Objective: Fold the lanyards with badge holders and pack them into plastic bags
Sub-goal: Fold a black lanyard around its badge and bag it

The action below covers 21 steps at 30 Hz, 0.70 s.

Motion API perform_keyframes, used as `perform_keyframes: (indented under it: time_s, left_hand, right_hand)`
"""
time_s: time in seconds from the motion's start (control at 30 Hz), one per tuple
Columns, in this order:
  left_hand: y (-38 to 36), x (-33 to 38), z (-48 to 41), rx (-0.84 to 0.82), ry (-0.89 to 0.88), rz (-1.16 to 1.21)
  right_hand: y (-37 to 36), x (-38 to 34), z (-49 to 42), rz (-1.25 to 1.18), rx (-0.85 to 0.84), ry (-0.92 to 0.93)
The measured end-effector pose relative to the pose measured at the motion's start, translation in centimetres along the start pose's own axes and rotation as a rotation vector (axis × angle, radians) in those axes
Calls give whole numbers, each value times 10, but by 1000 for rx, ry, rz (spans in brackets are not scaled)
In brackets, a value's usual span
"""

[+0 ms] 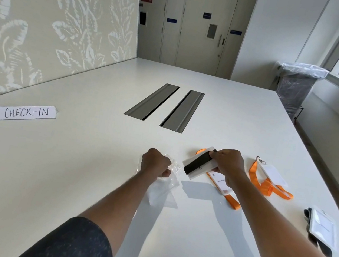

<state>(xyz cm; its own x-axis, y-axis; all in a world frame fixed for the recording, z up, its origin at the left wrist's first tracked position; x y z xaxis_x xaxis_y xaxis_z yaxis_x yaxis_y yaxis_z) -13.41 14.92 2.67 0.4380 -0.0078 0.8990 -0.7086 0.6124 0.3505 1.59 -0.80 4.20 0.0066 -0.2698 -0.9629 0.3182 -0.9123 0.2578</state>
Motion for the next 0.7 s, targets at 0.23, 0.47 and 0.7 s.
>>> perform_keyframes:
  time_s: [0.23, 0.47, 0.7]
  left_hand:
    - [0, -8, -4, -21, -214, -295]
    - [-3, -10, 17, -444, -325, -1092]
    - [-5, -14, 27, -428, -237, -1003]
  right_hand:
    - [6, -2, 4, -9, -2, 4]
    - [10, -6, 8, -21, 7, -6]
    - [9, -5, 17, -17, -4, -2]
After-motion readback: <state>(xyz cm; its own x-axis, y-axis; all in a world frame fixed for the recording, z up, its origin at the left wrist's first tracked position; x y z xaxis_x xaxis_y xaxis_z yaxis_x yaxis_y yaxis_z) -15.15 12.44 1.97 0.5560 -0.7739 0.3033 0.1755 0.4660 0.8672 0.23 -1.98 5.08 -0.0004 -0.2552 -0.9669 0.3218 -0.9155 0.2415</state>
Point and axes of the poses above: each hand's wrist, its own z-axis away from the middle knuckle, its own y-axis out of the back of the hand, x = y × z, the point moved 1 cm from there along -z, towards the middle knuckle, and after that the axes turned 3 degrees about -z, right-handed, at the moved point
